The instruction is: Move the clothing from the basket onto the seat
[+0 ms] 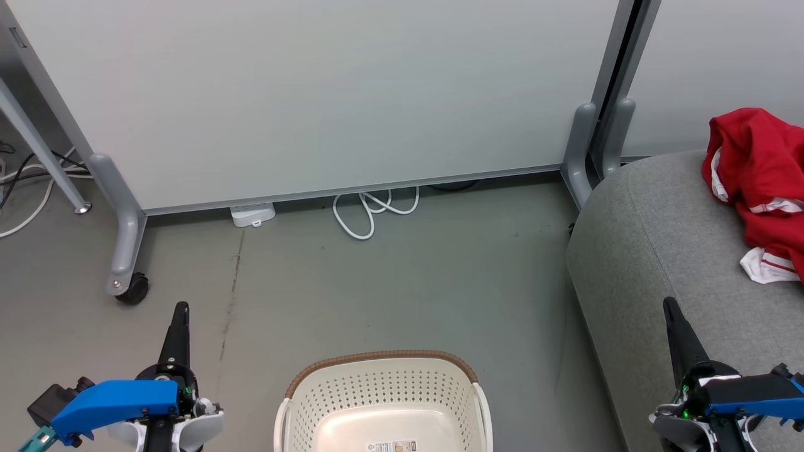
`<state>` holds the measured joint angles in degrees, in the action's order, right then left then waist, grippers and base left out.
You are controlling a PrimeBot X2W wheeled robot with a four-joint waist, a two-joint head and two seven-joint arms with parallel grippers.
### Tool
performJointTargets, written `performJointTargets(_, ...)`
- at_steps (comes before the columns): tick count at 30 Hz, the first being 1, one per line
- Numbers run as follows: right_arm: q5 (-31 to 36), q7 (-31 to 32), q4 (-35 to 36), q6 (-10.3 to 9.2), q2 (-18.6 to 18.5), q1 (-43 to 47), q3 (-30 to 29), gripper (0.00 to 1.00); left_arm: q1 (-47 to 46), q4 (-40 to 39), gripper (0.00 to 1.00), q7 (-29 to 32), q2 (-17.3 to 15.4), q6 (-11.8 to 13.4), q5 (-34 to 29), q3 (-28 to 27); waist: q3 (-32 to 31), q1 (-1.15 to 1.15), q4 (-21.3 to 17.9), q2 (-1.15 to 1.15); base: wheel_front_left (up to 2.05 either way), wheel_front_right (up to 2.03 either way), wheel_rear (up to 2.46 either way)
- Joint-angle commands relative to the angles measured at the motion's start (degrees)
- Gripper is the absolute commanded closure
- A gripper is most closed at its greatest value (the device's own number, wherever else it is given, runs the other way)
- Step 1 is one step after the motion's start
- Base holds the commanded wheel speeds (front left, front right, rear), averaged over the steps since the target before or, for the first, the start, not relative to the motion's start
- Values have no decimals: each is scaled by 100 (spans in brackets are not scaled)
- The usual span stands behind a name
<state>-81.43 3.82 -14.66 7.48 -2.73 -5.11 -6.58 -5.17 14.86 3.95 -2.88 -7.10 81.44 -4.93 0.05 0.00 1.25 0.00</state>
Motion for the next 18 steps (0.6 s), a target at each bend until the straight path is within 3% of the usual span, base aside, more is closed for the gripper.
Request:
performJointTargets(1, -152, 50, 45, 2, -26, -100, 1, 100, -118, -45, 100, 37, 0, -39, 140, -49, 1, 0, -9, 0, 0, 0, 0)
performJointTargets(18, -872, 231, 66, 2, -26, -130, 2, 100, -130, -84, 100, 218, 1, -55, 861, -141, 10, 0, -92, 0, 0, 0, 0)
